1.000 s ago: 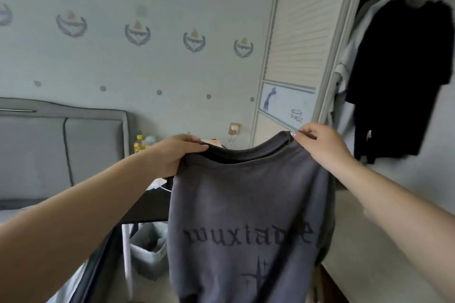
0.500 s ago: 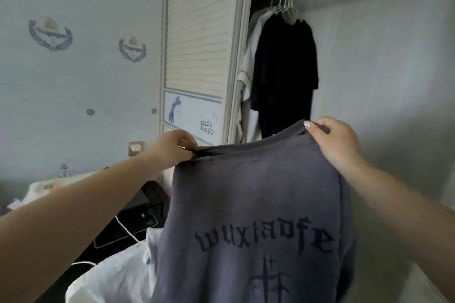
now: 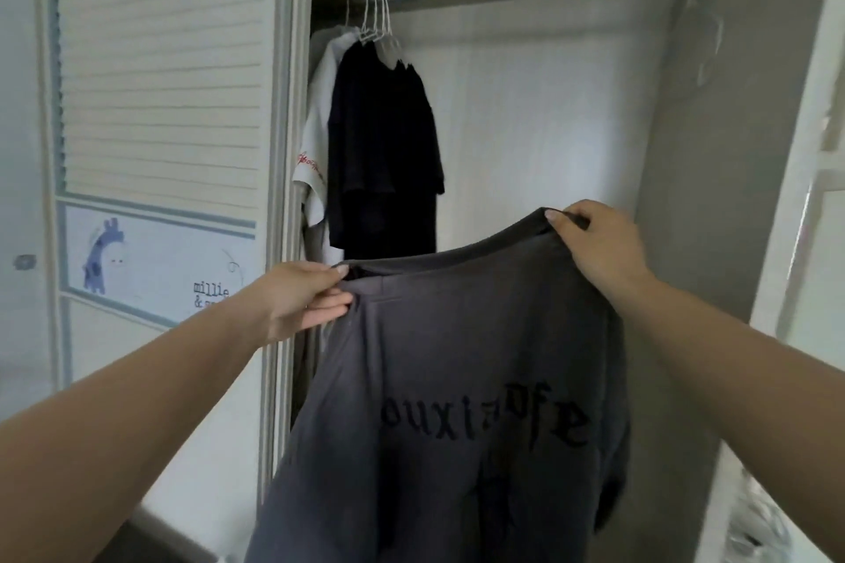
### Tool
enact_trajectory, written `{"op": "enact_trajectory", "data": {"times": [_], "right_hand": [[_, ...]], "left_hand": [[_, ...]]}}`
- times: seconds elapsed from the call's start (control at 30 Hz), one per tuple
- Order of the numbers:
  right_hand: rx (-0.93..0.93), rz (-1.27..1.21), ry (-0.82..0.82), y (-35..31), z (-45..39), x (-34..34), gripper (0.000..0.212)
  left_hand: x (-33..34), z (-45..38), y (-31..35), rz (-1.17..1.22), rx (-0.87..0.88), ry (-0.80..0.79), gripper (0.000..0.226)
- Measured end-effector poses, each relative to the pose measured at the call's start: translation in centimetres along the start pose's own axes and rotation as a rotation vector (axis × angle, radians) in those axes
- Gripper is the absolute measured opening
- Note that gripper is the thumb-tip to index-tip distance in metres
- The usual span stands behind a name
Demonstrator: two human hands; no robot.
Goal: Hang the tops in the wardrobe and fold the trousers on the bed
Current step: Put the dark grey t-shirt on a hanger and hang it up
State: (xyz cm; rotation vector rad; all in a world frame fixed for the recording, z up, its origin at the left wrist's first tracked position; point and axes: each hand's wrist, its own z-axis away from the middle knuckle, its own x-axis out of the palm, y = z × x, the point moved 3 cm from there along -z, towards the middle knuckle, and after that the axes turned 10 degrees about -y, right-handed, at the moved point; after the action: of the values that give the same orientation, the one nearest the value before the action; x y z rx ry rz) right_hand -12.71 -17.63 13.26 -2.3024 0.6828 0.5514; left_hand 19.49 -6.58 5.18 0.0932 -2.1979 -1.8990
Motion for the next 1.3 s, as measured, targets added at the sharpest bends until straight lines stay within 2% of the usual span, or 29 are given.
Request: {"op": "enact_trajectory", "data": {"times": [0.07,0.17,0.23,0.37,0.57,0.8,0.93,1.13,1.2,1.3], "right_hand": [[0.036,0.022,0.036,1.5,-1.3,-0.4,0.025],[0.090,0.022,0.066,4.0,-3.3,-0.3,0.027],[0.109,0.011,0.093,5.6,-4.8,0.2,0.026],[0.126,-0.028,0.133,8.7,-8.4,1.4,0.028],[0.119,-0.078,0.204,11.9,-14.7,2.1,0.030],[0.062,-0.064,0.177,13.6,-19.9,3.5,0.026],[0.040,0.013,0.153,14.5,-22.2,3.0,0.023],[-0.016,0.231,0.175,12.0,-26.1,-0.7,0.019],[-0.030,0.372,0.163,10.5,-27.3,-2.4,0.017],[-0.067,0.715,0.119,7.5,-28.8,-4.8,0.020]], "left_hand": [[1.1,-2.2,0.0,0.222,-0.002,-0.113,0.013],[3.3,-5.5,0.4,0.404,0.045,-0.270,0.014],[4.7,-8.1,0.7,0.535,0.103,-0.312,0.017],[6.9,-13.4,1.9,0.747,0.217,-0.317,0.017],[10.3,-20.9,6.1,0.878,0.323,-0.301,0.025],[12.2,-26.2,10.8,1.139,0.448,-0.132,0.023],[13.5,-29.2,12.1,1.058,0.441,-0.133,0.021],[15.6,-31.7,16.5,0.713,0.568,-0.354,0.016],[16.4,-32.3,18.3,0.582,0.627,-0.394,0.014],[17.4,-33.0,20.5,0.426,0.689,-0.363,0.009]]}}
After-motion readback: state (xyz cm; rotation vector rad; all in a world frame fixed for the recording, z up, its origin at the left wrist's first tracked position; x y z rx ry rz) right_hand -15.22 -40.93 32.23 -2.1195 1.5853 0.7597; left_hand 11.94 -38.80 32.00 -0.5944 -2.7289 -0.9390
